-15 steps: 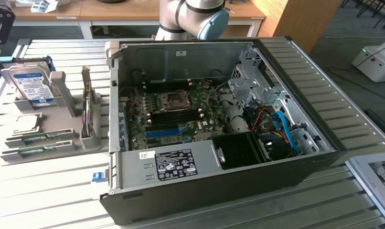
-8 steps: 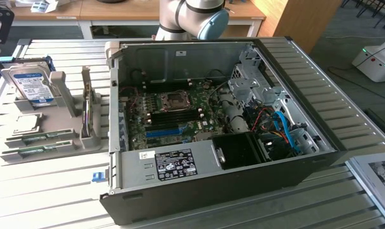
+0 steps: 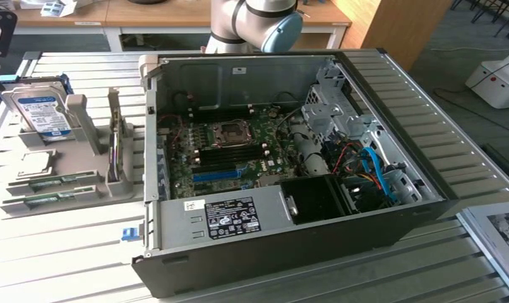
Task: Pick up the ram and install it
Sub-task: 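Pick up the ram and move it above insertion slot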
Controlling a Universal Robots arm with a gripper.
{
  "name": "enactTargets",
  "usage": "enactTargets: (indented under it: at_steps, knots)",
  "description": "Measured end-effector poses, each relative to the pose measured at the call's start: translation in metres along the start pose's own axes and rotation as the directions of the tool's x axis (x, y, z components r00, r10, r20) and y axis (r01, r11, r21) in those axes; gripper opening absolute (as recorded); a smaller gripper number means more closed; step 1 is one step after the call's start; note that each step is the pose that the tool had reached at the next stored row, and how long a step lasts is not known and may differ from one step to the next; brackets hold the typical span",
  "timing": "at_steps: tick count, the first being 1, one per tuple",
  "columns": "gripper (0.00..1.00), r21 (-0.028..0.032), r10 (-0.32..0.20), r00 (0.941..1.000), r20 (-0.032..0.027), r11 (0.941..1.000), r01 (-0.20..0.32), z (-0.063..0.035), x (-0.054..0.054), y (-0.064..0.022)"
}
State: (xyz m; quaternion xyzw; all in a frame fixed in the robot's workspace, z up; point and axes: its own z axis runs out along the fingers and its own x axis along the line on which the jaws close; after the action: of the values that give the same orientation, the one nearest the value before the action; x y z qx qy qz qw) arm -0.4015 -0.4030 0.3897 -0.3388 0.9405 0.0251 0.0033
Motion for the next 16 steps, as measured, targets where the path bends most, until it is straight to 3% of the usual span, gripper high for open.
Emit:
enactTargets:
  at_steps: [6, 11, 14, 15, 16]
  knots:
    - [0.1, -0.0017, -0.071, 0.9975, -0.003, 0.9975, 0.071, 0.0002, 0.0, 0.0]
    - [0.1, -0.0034, -0.13, 0.9915, -0.0056, 0.9915, 0.13, 0.0003, 0.0, 0.0]
    - [0.1, -0.0045, -0.165, 0.9863, -0.0071, 0.9863, 0.165, 0.0003, 0.0, 0.0]
    - [0.1, -0.0059, -0.208, 0.978, -0.0089, 0.9781, 0.208, 0.0004, 0.0, 0.0]
    - [0.1, -0.0062, -0.22, 0.9755, -0.0093, 0.9756, 0.22, 0.0004, 0.0, 0.0]
